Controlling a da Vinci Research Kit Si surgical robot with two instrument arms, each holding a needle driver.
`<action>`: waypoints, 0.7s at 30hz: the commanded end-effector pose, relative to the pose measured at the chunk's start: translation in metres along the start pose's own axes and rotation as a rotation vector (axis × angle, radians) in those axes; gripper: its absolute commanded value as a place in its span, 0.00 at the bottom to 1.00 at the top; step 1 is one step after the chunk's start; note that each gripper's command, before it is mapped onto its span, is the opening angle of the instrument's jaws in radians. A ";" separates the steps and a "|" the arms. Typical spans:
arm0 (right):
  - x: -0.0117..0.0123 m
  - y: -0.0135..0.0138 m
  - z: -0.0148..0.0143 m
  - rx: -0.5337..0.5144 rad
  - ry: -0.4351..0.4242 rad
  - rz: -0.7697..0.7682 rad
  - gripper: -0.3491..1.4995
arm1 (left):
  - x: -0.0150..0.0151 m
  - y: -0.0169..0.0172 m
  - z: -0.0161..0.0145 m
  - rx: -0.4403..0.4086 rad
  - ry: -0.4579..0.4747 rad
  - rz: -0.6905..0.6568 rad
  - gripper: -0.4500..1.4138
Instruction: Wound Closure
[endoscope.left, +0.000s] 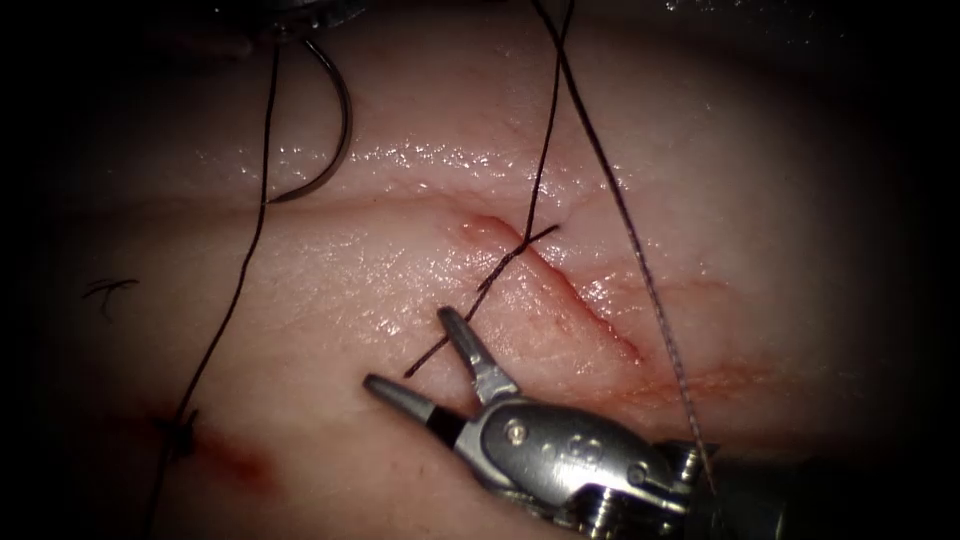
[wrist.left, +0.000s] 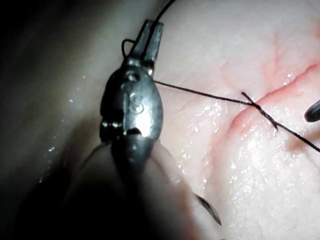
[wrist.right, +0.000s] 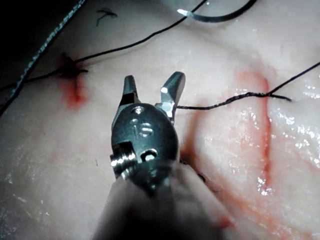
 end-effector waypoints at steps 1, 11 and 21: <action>0.0000 0.0005 0.0004 0.009 0.002 0.003 0.22 | -0.0005 0.0004 0.0004 -0.007 0.001 0.002 0.00; -0.0001 0.0072 0.0017 0.122 0.029 0.004 0.00 | -0.0032 0.0103 0.0011 -0.057 -0.032 -0.106 0.00; 0.0008 0.0104 0.0042 0.122 0.085 0.011 0.00 | -0.0027 0.0147 -0.0003 -0.042 -0.078 -0.195 0.00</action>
